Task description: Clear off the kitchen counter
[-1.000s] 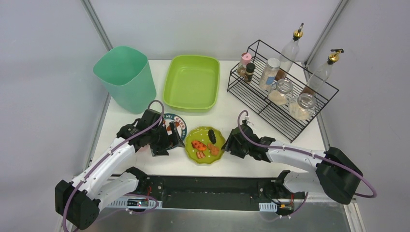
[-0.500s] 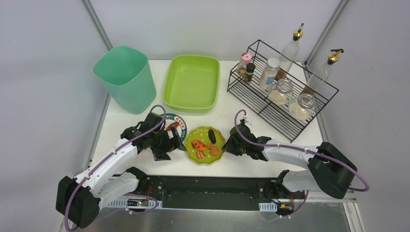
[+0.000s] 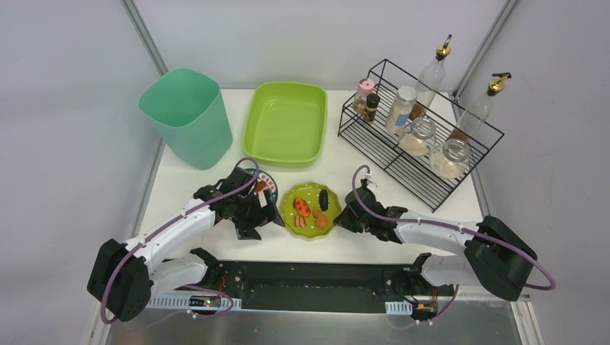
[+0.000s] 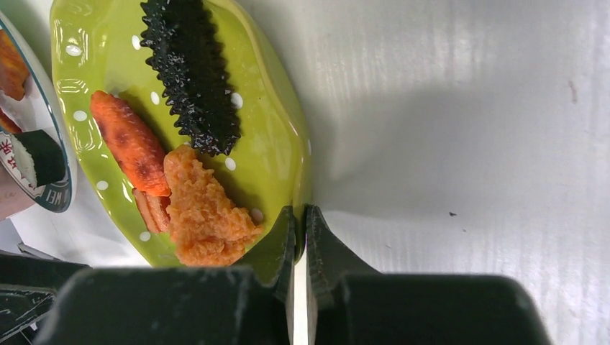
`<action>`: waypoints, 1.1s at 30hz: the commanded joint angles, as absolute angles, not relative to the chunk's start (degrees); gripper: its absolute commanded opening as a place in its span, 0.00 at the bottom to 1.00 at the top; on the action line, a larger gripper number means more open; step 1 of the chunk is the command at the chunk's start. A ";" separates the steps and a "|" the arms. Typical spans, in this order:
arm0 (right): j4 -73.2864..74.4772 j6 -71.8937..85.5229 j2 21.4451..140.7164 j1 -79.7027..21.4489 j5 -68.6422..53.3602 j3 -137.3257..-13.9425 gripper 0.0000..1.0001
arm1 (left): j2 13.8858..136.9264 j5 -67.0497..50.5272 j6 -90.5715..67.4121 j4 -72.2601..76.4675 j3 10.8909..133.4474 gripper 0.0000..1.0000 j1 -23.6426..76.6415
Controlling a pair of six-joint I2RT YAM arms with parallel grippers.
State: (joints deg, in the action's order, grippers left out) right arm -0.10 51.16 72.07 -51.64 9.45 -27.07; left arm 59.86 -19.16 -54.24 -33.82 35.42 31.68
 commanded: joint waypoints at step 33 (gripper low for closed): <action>8.68 56.39 36.13 -51.27 7.13 -18.86 0.00 | 67.25 -20.65 -61.37 -13.49 33.44 0.96 39.37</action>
State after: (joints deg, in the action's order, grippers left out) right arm 16.49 52.95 39.18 -51.46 9.10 -15.09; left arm 67.13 -19.73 -60.45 -16.08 33.71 38.17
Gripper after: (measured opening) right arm 0.035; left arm 0.958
